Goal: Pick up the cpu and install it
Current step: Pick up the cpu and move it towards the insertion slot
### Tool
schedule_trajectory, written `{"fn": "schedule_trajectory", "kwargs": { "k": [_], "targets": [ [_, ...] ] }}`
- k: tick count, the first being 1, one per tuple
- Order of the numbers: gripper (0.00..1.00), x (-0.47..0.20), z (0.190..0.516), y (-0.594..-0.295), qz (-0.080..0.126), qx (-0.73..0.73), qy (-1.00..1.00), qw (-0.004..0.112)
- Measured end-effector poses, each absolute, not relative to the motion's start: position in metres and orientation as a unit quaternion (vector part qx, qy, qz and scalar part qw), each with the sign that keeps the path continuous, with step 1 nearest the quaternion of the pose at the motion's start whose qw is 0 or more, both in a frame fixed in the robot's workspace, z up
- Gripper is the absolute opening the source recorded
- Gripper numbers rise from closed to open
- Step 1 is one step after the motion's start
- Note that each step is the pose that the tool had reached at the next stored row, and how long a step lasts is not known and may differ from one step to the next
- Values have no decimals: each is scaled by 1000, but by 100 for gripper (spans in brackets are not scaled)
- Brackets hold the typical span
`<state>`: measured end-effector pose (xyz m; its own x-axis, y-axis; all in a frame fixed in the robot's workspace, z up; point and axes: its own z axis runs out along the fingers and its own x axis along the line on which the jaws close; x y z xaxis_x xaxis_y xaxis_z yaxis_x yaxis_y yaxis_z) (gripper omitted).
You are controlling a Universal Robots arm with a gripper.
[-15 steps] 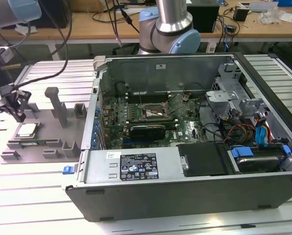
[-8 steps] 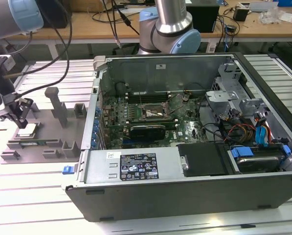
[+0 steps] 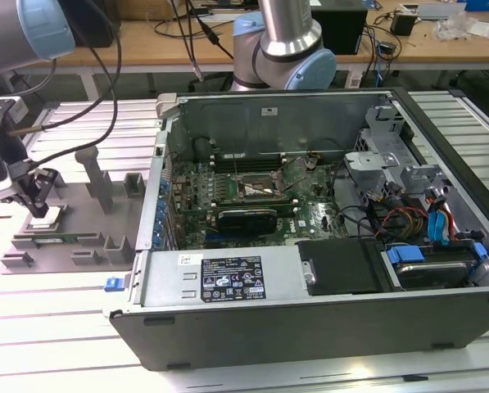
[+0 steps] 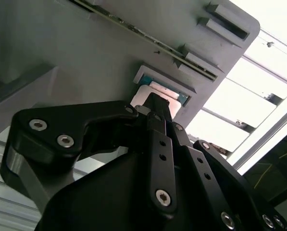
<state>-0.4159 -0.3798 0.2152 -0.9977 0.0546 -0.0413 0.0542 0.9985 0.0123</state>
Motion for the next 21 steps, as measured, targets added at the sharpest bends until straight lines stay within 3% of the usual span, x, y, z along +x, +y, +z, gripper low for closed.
{"fn": "schedule_trajectory", "kwargs": {
  "k": [13,17,18,21],
  "targets": [
    [11,-417,212,-379,6,27,999,21],
    [36,-417,212,-379,6,27,999,21],
    [36,-417,212,-379,6,27,999,21],
    [54,-417,212,-379,6,27,999,21]
  ]
}}
